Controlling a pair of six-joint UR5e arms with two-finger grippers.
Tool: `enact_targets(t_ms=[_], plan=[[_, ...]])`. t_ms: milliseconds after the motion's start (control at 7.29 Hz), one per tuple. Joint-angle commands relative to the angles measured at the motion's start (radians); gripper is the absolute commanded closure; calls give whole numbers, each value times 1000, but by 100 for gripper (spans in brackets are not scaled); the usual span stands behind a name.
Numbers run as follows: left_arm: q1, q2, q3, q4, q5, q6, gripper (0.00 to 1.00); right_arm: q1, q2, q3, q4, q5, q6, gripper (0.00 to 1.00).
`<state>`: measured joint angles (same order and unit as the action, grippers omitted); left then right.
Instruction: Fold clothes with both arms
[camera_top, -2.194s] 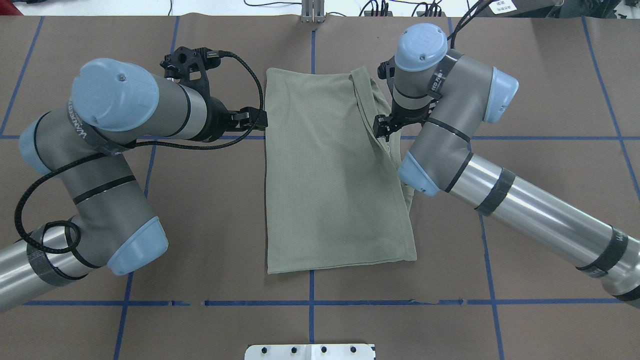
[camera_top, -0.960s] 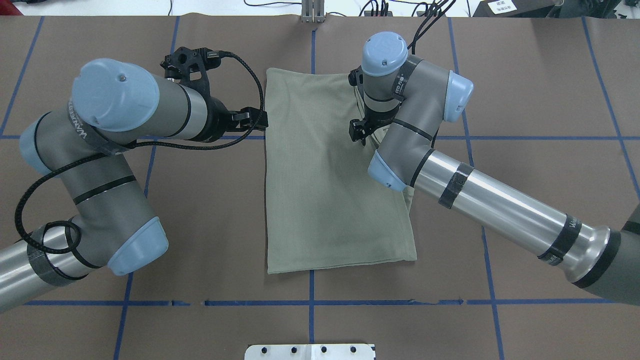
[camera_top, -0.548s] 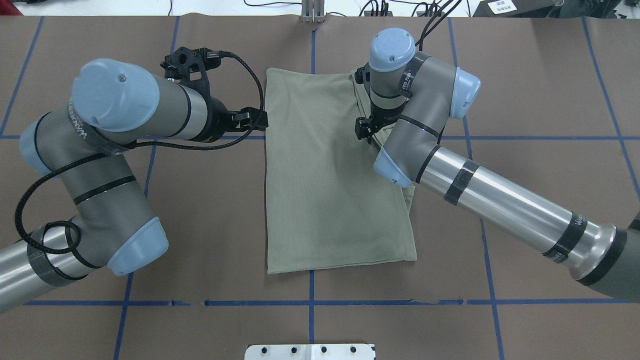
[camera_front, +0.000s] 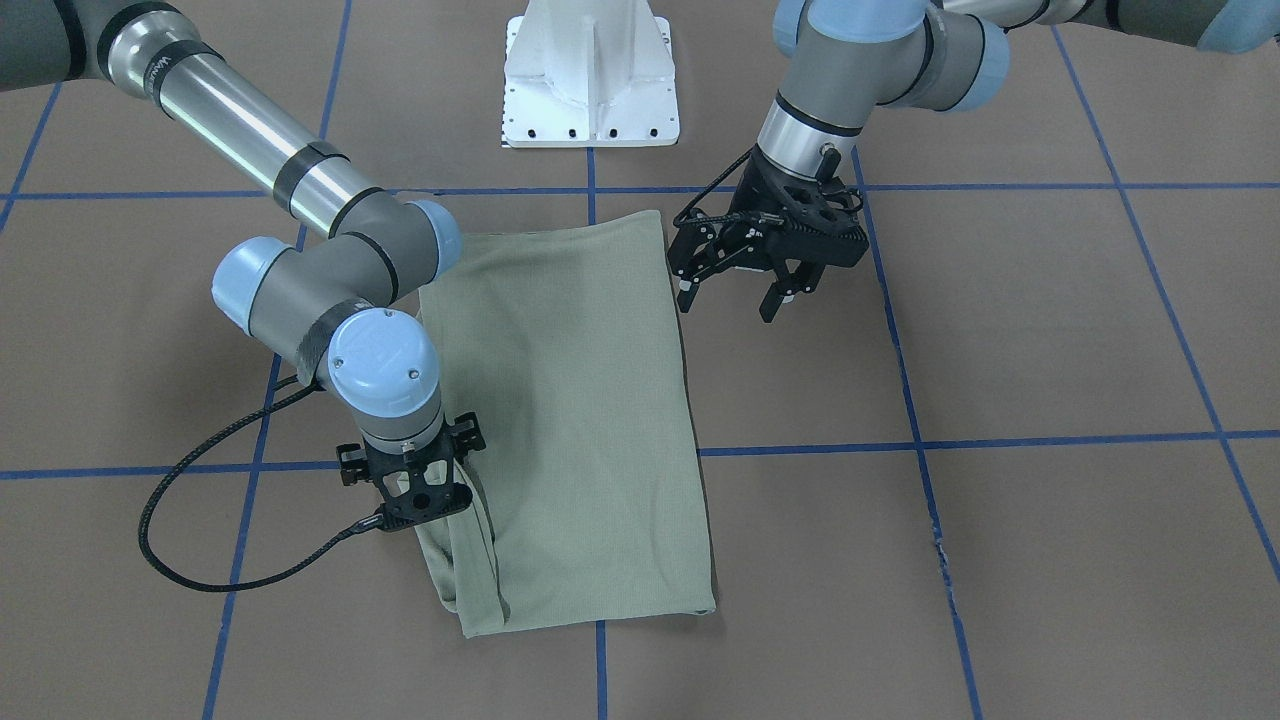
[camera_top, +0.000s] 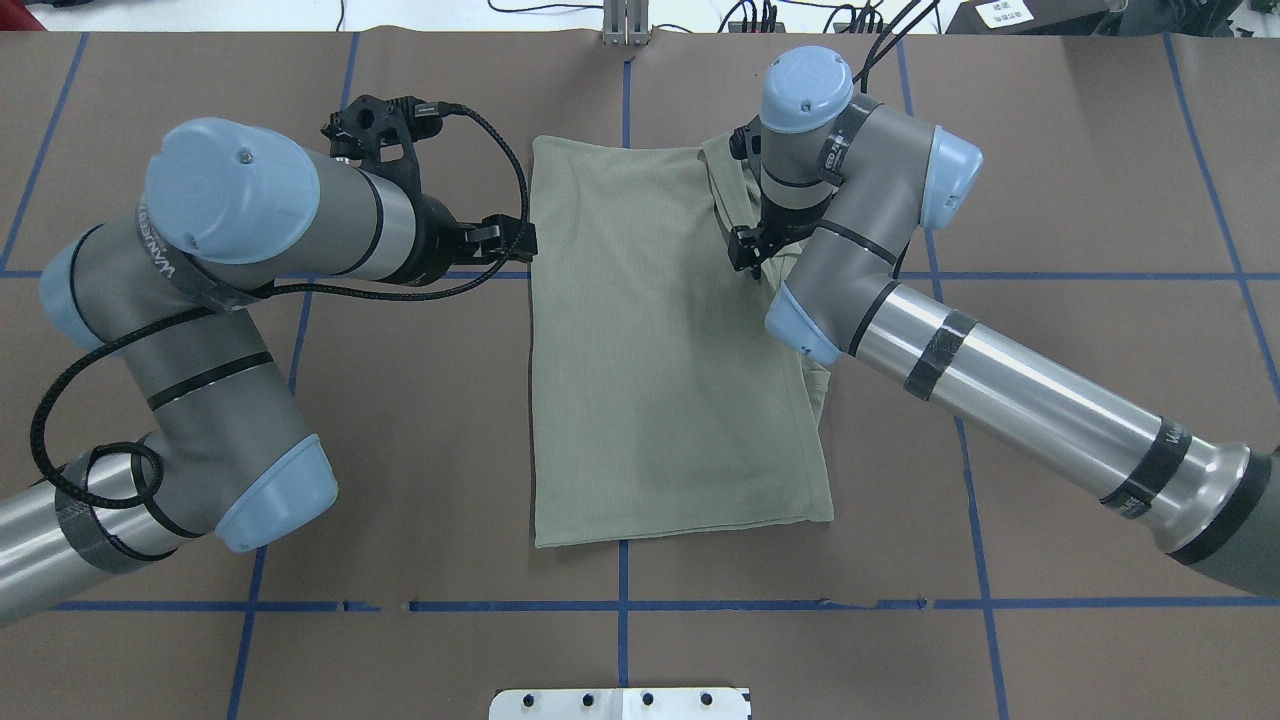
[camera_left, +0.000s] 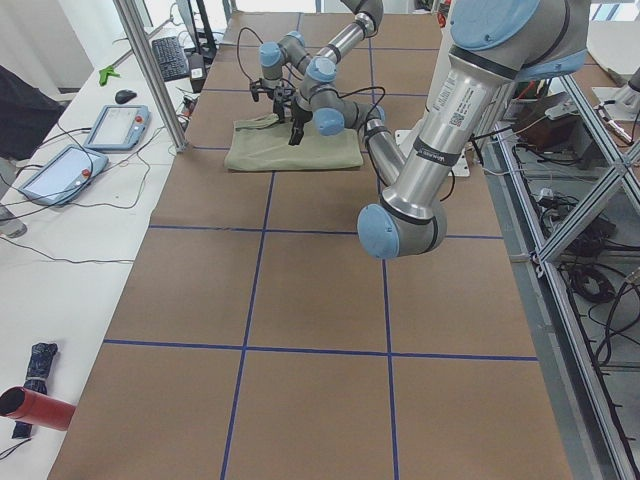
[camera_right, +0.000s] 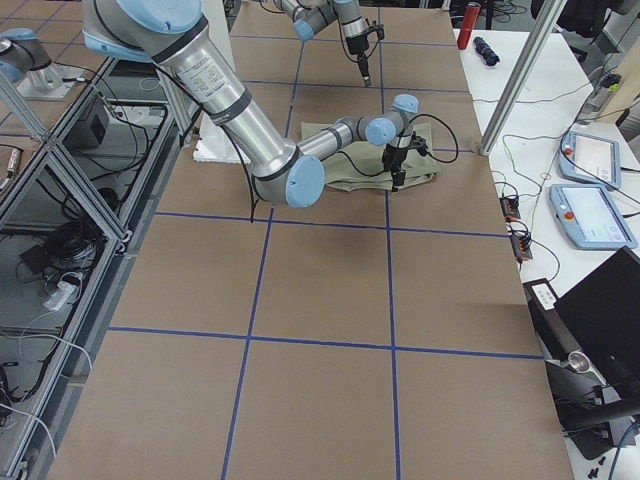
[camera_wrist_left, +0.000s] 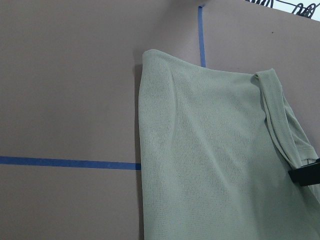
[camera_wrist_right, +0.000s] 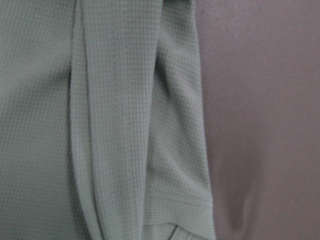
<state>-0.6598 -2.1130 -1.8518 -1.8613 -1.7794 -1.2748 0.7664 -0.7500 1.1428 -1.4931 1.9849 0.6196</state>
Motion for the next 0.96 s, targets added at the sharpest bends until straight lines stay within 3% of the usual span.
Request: enact_targets(t_ms=[0, 411, 823], plan=[[0, -1, 0, 1, 0, -5, 1, 25, -8, -6, 1, -3, -18, 0], [0, 1, 2, -1, 0, -3, 1, 33, -38, -6, 8, -9, -15, 0], [0, 2, 2, -1, -2, 0, 1, 48, 26, -3, 11, -3, -3, 0]])
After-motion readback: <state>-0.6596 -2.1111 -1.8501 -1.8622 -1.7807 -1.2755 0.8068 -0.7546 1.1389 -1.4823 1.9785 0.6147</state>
